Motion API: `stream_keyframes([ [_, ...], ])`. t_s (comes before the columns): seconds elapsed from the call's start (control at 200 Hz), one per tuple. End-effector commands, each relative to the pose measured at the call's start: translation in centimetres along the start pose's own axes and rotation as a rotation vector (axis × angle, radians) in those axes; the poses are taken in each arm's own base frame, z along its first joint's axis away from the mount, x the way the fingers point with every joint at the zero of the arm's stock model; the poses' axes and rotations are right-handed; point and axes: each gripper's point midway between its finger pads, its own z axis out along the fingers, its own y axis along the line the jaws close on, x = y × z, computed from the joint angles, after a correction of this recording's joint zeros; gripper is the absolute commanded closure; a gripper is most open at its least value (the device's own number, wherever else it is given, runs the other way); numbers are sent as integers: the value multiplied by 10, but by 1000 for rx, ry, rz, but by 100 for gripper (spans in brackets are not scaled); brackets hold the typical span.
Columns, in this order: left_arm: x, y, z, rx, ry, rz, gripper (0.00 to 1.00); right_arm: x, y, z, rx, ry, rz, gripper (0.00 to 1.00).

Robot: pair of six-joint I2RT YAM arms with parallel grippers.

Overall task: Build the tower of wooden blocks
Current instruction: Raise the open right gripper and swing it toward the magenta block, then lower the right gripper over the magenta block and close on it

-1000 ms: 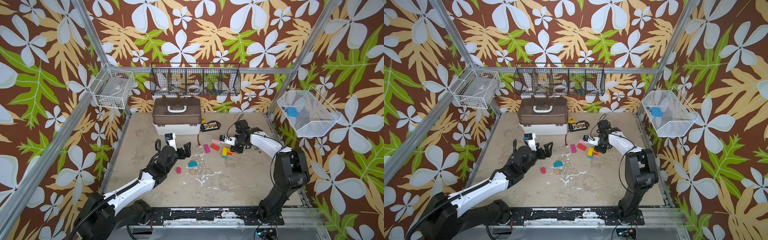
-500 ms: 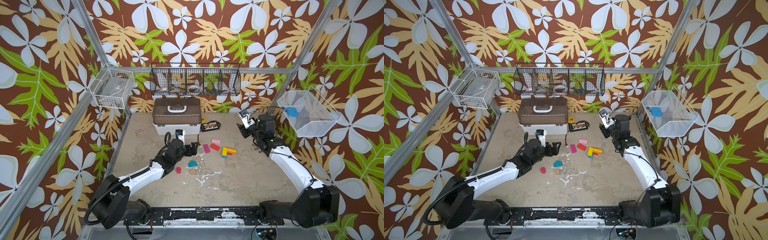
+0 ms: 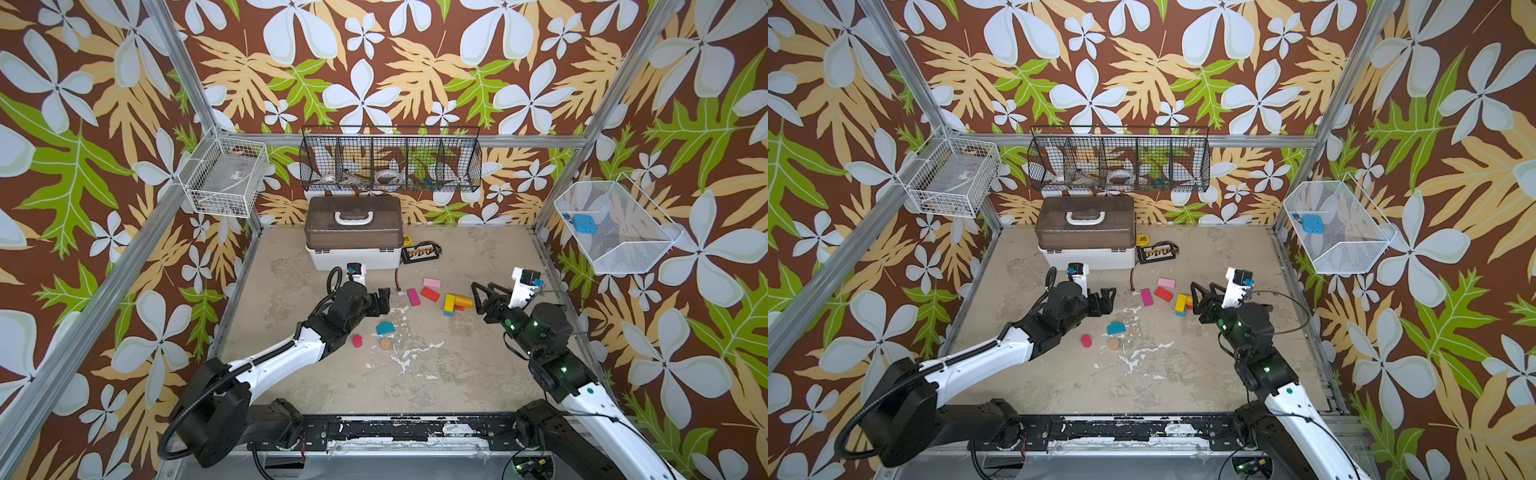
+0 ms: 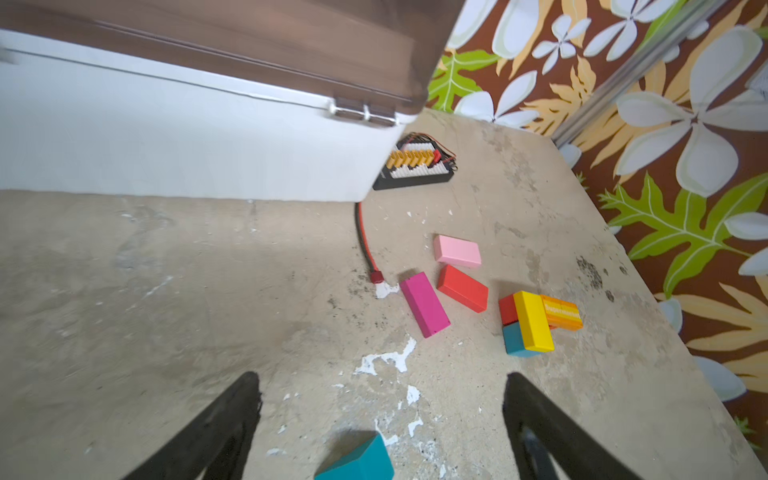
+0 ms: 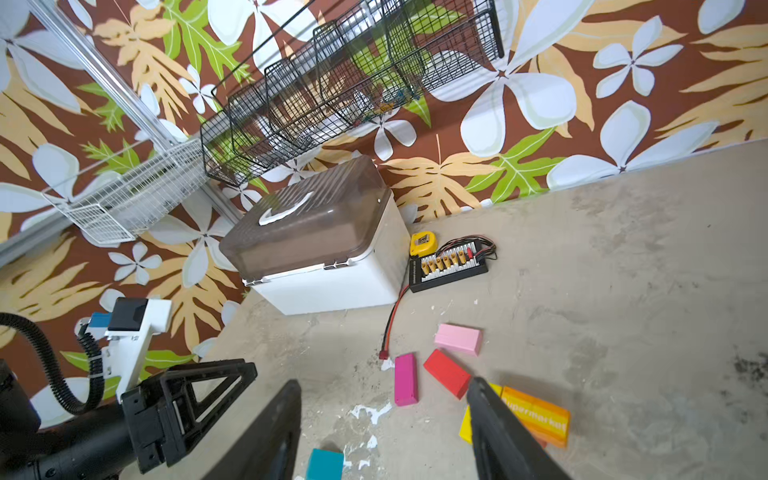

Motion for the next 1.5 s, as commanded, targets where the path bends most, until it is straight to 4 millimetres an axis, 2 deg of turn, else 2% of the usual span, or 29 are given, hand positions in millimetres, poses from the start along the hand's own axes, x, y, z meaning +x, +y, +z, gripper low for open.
stream_keyframes([
  [0.0, -28, 16, -22, -55, -165, -59, 4, 29, -7, -2, -5, 21, 85, 33],
  [0.095, -43, 36, -46, -128, -277, -96, 1, 51, 1, 8, -42, 99, 69, 36],
  [0.185, -52, 49, -63, -158, -342, -126, 0, 74, 10, 23, 26, 208, -17, 38],
  [0.366, -60, 55, -83, -140, -426, -157, 0, 130, 41, 44, 143, 365, -265, 37],
  [0.426, -61, 55, -87, -123, -449, -163, 0, 151, 42, 52, 161, 420, -302, 37],
  [0.521, -63, 56, -93, -109, -472, -174, 0, 169, 42, 67, 184, 479, -339, 38],
  [0.676, -65, 52, -96, -85, -476, -174, 0, 183, 25, 86, 307, 513, -440, 38],
  [0.852, -66, 50, -96, -69, -479, -184, 0, 201, 13, 118, 383, 615, -553, 38],
  [1.178, -65, 42, -91, -39, -449, -182, 3, 222, 0, 168, 376, 731, -554, 39],
  [1.343, -62, 38, -87, -24, -429, -176, 4, 237, -4, 184, 373, 779, -569, 42],
  [1.493, -62, 38, -84, -32, -418, -170, 4, 233, -4, 188, 373, 773, -568, 43],
])
